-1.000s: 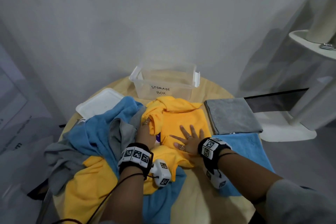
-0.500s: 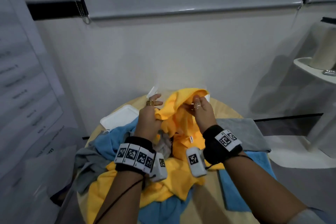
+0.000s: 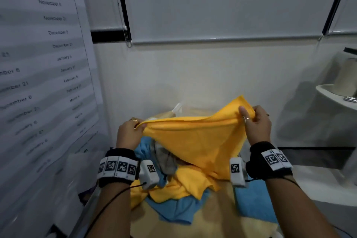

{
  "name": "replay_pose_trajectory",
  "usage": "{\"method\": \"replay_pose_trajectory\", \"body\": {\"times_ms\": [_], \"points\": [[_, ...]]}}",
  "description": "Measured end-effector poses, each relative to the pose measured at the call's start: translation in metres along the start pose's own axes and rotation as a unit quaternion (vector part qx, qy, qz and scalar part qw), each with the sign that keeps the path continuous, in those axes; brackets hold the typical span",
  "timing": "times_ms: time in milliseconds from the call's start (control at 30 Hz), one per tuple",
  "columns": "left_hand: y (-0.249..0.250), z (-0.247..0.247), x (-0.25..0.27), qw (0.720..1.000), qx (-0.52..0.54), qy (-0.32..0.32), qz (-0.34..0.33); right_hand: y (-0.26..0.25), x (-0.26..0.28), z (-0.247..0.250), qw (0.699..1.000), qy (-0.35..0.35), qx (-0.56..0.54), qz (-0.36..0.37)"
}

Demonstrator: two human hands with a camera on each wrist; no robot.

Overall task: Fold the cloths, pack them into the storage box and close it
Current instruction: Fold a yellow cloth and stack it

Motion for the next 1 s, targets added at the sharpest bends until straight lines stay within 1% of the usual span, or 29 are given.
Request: {"method": "replay_pose_trajectory", "body": {"times_ms": [67,133,200,233,300,367,400,433,467,500,533,567,633,667,700,733,767,800,833,867,900,933,1000], "points": [[-0.002,0.007,0.013,1.000,0.016,0.015,0.018,0.008,0.014,0.007,1.000,-0.020,0.010,0.002],[0.004,0.013,0.024,0.998,0.040,0.034,0.016,0.015,0.026,0.012,0.999,-0.033,0.016,-0.011],[0.011,0.020,0.031,0.994,0.101,0.047,0.009,0.018,0.028,0.022,0.999,-0.018,0.001,-0.031],[0.012,0.026,0.035,0.986,0.158,0.051,0.018,0.019,0.027,0.029,0.999,-0.013,-0.027,-0.036],[0.016,0.037,0.044,0.954,0.289,0.063,0.037,0.017,0.023,0.042,0.993,-0.006,-0.107,-0.042],[0.019,0.040,0.051,0.911,0.405,0.057,0.049,0.017,0.020,0.050,0.987,0.014,-0.154,-0.049],[0.018,0.035,0.053,0.896,0.436,0.054,0.059,0.019,0.018,0.049,0.985,0.024,-0.160,-0.056],[0.018,0.029,0.053,0.894,0.437,0.058,0.073,0.020,0.017,0.046,0.985,0.030,-0.158,-0.064],[0.017,0.022,0.052,0.902,0.416,0.076,0.092,0.018,0.018,0.040,0.985,0.027,-0.158,-0.068],[0.017,0.016,0.052,0.916,0.372,0.105,0.110,0.017,0.019,0.033,0.984,0.021,-0.160,-0.069],[0.017,0.014,0.053,0.924,0.330,0.149,0.120,0.013,0.022,0.027,0.984,0.016,-0.167,-0.064],[0.021,0.015,0.056,0.924,0.304,0.202,0.115,0.007,0.025,0.022,0.983,0.015,-0.173,-0.056],[0.031,0.021,0.062,0.894,0.318,0.307,0.078,-0.007,0.029,0.021,0.982,0.020,-0.186,-0.032],[0.035,0.026,0.064,0.871,0.351,0.337,0.064,-0.013,0.029,0.025,0.979,0.028,-0.203,-0.013],[0.040,0.031,0.064,0.845,0.401,0.349,0.056,-0.021,0.029,0.030,0.970,0.038,-0.238,0.002],[0.044,0.034,0.061,0.817,0.462,0.341,0.056,-0.028,0.027,0.037,0.957,0.043,-0.286,0.004],[0.051,0.034,0.057,0.788,0.525,0.316,0.052,-0.033,0.025,0.040,0.943,0.038,-0.331,-0.013],[0.060,0.033,0.053,0.765,0.578,0.280,0.045,-0.040,0.025,0.038,0.928,0.011,-0.370,-0.040],[0.072,0.030,0.050,0.760,0.605,0.237,0.029,-0.046,0.026,0.029,0.911,-0.030,-0.406,-0.068],[0.089,0.026,0.049,0.770,0.609,0.189,0.002,-0.058,0.033,0.017,0.889,-0.087,-0.439,-0.094],[0.104,0.021,0.049,0.790,0.594,0.146,-0.023,-0.067,0.041,0.002,0.870,-0.148,-0.457,-0.112],[0.117,0.015,0.052,0.816,0.566,0.106,-0.046,-0.076,0.050,-0.012,0.858,-0.203,-0.455,-0.122],[0.134,0.001,0.059,0.862,0.500,0.026,-0.075,-0.088,0.069,-0.033,0.860,-0.289,-0.408,-0.100]]}}
Point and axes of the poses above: each hand's wrist, its own x-axis away from the middle knuckle, its own z-axis out of the back of the hand, y = z × x, the point moved 5 cm from there along -x, towards the middle knuckle, and after that the axes turned 7 degrees about -z, right-handed, at the moved point
